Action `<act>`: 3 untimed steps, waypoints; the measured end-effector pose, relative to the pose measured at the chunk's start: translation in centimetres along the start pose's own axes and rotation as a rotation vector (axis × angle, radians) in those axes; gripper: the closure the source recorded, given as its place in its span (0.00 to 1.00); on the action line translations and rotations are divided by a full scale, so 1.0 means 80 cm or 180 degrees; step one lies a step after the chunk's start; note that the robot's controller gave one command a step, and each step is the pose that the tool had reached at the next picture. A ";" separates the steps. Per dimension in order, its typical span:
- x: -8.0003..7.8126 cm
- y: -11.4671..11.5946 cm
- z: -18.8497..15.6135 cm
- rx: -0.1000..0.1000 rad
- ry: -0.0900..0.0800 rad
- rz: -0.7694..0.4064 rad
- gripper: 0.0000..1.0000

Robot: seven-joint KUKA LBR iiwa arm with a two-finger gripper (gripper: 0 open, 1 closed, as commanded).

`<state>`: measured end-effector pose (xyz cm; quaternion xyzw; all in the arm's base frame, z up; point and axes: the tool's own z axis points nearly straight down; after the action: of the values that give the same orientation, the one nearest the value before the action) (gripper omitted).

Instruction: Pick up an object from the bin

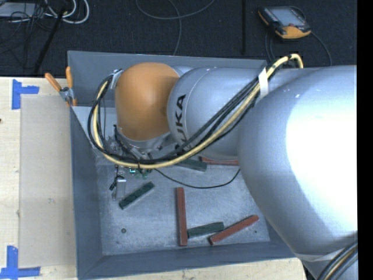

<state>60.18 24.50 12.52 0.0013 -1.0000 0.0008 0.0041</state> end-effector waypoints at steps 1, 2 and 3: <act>-0.003 -0.001 -0.006 -0.0006 -0.0024 0.0012 0.00; 0.047 -0.049 0.034 -0.0010 -0.0032 -0.0010 0.00; 0.029 -0.079 0.046 -0.0008 -0.0025 0.0430 1.00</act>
Offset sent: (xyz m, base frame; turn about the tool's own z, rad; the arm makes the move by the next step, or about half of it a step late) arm -0.0538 -0.0564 -0.0409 -0.0025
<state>57.84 18.15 8.85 -0.0662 -0.9978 -0.0002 0.0002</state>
